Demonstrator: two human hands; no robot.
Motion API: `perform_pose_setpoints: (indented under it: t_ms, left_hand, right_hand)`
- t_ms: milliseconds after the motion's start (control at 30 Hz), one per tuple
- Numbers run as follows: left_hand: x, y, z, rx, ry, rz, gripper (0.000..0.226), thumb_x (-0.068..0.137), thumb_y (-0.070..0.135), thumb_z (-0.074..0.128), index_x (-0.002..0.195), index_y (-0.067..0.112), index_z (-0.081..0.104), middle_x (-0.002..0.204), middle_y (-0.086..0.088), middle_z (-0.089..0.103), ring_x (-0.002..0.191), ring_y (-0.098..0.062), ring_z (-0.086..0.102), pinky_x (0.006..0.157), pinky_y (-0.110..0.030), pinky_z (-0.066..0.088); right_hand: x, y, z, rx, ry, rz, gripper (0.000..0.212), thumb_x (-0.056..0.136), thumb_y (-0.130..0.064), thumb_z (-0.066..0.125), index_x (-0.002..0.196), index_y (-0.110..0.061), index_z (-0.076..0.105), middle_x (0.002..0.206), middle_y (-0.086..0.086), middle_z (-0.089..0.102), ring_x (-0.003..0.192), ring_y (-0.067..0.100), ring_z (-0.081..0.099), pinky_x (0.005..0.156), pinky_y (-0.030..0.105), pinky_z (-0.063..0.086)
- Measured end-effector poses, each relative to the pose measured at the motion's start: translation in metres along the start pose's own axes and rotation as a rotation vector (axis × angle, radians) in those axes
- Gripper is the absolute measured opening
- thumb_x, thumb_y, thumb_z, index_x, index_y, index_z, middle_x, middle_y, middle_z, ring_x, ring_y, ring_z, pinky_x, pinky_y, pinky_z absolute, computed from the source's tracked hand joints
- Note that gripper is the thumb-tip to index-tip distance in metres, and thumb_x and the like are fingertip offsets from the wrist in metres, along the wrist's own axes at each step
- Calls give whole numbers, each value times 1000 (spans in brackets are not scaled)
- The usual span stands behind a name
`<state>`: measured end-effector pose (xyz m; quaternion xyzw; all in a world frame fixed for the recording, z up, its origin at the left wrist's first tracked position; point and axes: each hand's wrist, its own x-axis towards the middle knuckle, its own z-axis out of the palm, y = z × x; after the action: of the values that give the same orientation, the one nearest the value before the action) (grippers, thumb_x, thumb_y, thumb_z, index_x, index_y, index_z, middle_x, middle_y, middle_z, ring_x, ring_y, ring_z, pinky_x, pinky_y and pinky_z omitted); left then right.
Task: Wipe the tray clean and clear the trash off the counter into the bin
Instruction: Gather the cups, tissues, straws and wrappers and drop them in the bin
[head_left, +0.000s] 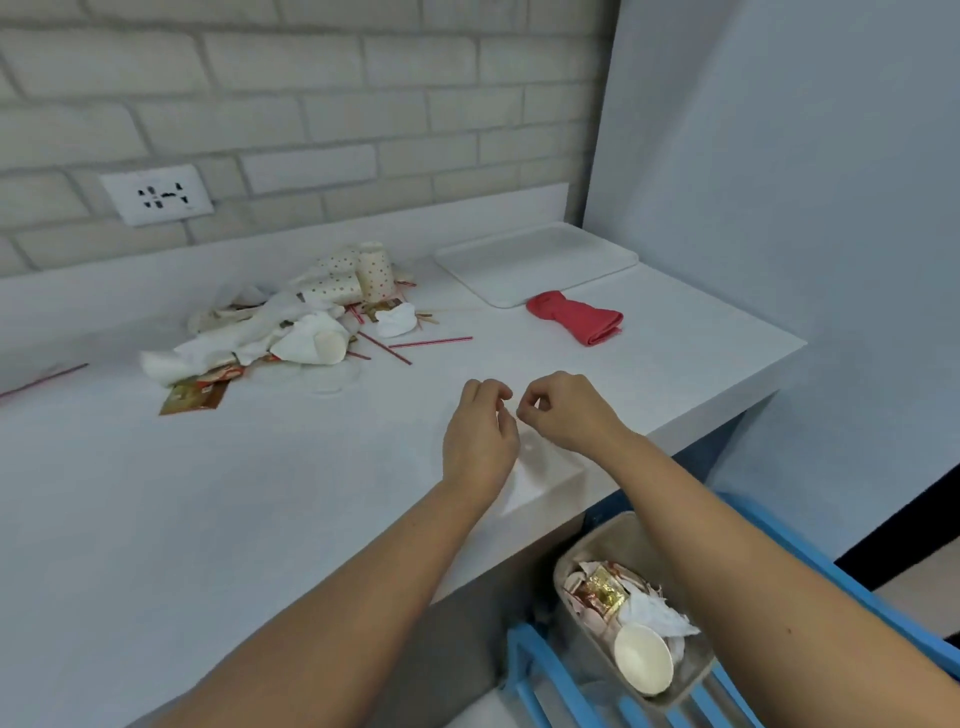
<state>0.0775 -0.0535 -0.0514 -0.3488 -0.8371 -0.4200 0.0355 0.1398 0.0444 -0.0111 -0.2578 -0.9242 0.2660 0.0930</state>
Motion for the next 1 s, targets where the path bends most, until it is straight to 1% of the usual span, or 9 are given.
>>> perform_pose_setpoints:
  t_ms: [133,233,300,433,600,733,800,867,1000]
  left_hand:
    - [10,-40,-46,29,63,-82,25,90,6,46,112,10,57,116,-4,54,92,-18,59,75,-24,45]
    - [19,-71,-82,53,120,-145,25,89,5,47,112,9,57,116,-5,54,93,-20,59,77,-30,48]
    - [24,-92,-106,76,155,-186,25,90,6,47,112,10,57,116,-4,53,95,-19,58,77,-28,47]
    - [31,-141,-153,125,222,-248,24,89,6,48,111,9,58,116,-4,53,96,-18,56,73,-24,42]
    - [40,-195,-204,153,292,-307,18,90,6,48,104,5,59,110,-7,53,93,-24,58,76,-34,48]
    - [47,-238,-243,178,314,-374,22,89,4,47,107,4,60,114,-8,51,92,-22,56,73,-25,40]
    - [50,-267,-265,194,327,-421,23,89,2,47,108,4,60,116,-9,51,95,-23,56,74,-24,39]
    - [53,-295,-285,228,322,-472,24,89,3,47,109,3,60,117,-11,51,101,-24,54,79,-27,42]
    - [58,-344,-323,347,278,-559,24,91,4,48,111,2,61,122,-12,50,115,-28,47,92,-35,43]
  right_hand:
    - [19,-49,26,11,-49,-84,17,88,-17,55,89,-9,70,63,-13,47,70,17,52,65,29,43]
    - [36,-89,45,15,-92,-137,16,89,-18,56,90,-10,70,66,-14,46,71,16,52,66,28,43]
    - [48,-114,59,20,-106,-169,16,89,-18,56,91,-9,70,66,-15,44,69,13,49,62,25,41]
    - [69,-168,91,26,-150,-238,16,89,-17,55,91,-9,69,71,-7,51,73,15,50,61,25,40]
    - [92,-223,127,29,-195,-319,18,88,-15,52,89,-7,68,75,1,60,70,17,54,59,28,43]
    - [110,-260,153,27,-212,-380,20,89,-15,52,85,-4,68,67,-2,55,70,19,54,64,32,47]
    - [119,-279,169,19,-225,-400,17,88,-14,53,85,-7,68,63,-7,50,70,17,52,64,31,46]
    - [125,-297,182,9,-245,-414,17,88,-13,52,85,-6,68,66,-6,51,70,15,51,61,28,42]
    - [137,-328,208,6,-302,-454,16,88,-12,50,77,-13,62,59,-11,49,57,8,49,57,23,39]
